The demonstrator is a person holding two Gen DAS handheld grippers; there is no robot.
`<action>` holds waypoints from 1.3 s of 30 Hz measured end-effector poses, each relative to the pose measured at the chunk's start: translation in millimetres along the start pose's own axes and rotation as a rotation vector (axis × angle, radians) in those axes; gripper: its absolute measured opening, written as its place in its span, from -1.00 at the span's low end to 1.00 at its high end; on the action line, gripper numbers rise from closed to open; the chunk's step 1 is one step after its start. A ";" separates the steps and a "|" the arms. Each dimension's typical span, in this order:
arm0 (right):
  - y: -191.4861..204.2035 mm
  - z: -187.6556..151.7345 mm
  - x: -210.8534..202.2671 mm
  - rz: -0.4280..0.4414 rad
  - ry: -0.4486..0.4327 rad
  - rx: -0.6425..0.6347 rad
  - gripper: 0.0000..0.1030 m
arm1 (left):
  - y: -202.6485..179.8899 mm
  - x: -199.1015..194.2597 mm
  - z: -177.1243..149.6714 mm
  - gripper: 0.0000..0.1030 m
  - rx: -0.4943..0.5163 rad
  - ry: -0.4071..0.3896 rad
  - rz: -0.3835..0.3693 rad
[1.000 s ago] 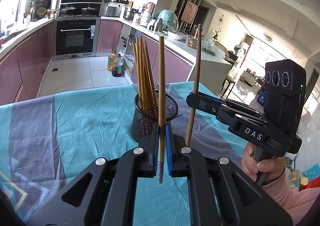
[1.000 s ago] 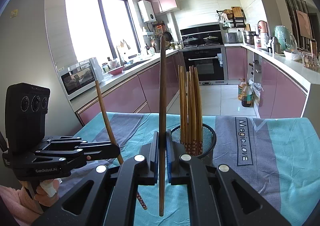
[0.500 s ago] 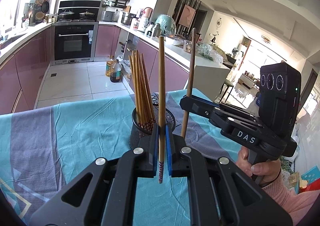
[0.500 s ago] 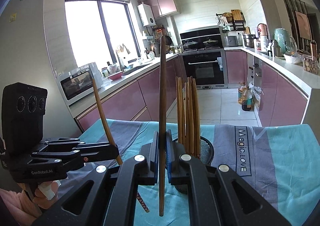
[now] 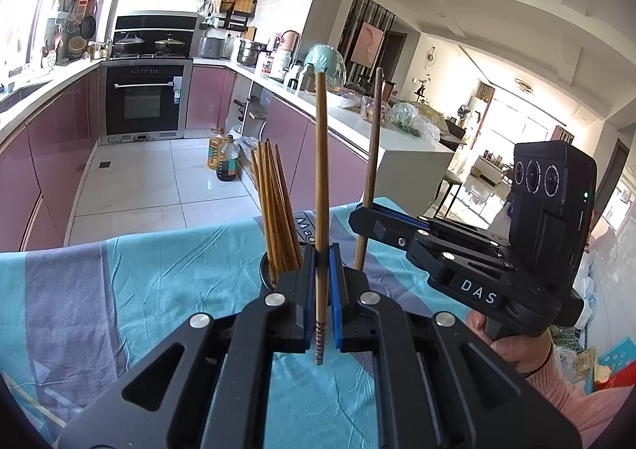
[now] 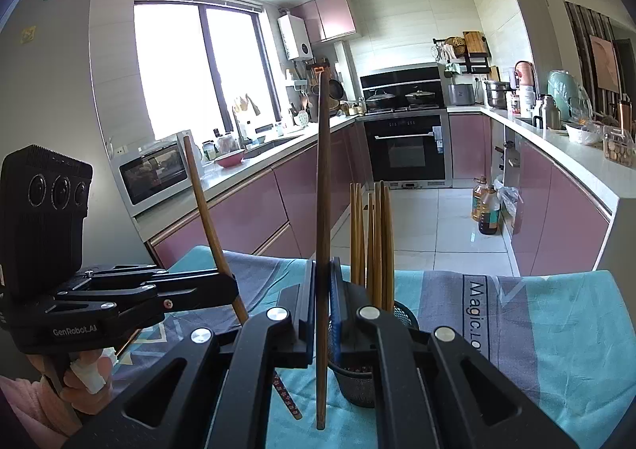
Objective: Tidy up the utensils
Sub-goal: 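Move both upright chopsticks over the mesh cup rim, then lower both chopsticks into the mesh cup and open both tools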
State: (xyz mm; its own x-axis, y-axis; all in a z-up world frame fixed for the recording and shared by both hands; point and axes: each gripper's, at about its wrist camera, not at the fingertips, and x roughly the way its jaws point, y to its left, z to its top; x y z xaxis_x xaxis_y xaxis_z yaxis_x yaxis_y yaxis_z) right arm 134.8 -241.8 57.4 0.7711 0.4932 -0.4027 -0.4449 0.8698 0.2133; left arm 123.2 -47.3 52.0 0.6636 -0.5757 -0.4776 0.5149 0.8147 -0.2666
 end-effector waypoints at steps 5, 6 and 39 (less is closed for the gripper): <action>0.4 8.4 1.0 -0.007 -0.013 -0.013 -0.89 | 1.6 -0.2 9.8 -0.86 -0.003 -0.020 -0.006; 0.4 10.1 1.0 -0.007 -0.016 -0.015 -0.89 | 1.2 -0.5 12.2 -0.86 -0.002 -0.025 -0.008; 7.9 22.2 19.9 -0.082 -0.046 -0.037 -0.89 | -1.9 21.9 36.5 -0.86 0.010 -0.056 0.037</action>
State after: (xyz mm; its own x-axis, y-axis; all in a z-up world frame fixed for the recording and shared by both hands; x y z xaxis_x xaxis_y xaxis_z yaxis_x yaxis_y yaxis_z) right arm 156.8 -224.8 70.8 0.8253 0.4211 -0.3762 -0.3950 0.9067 0.1483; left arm 156.6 -64.0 72.6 0.7112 -0.5486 -0.4395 0.4951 0.8348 -0.2409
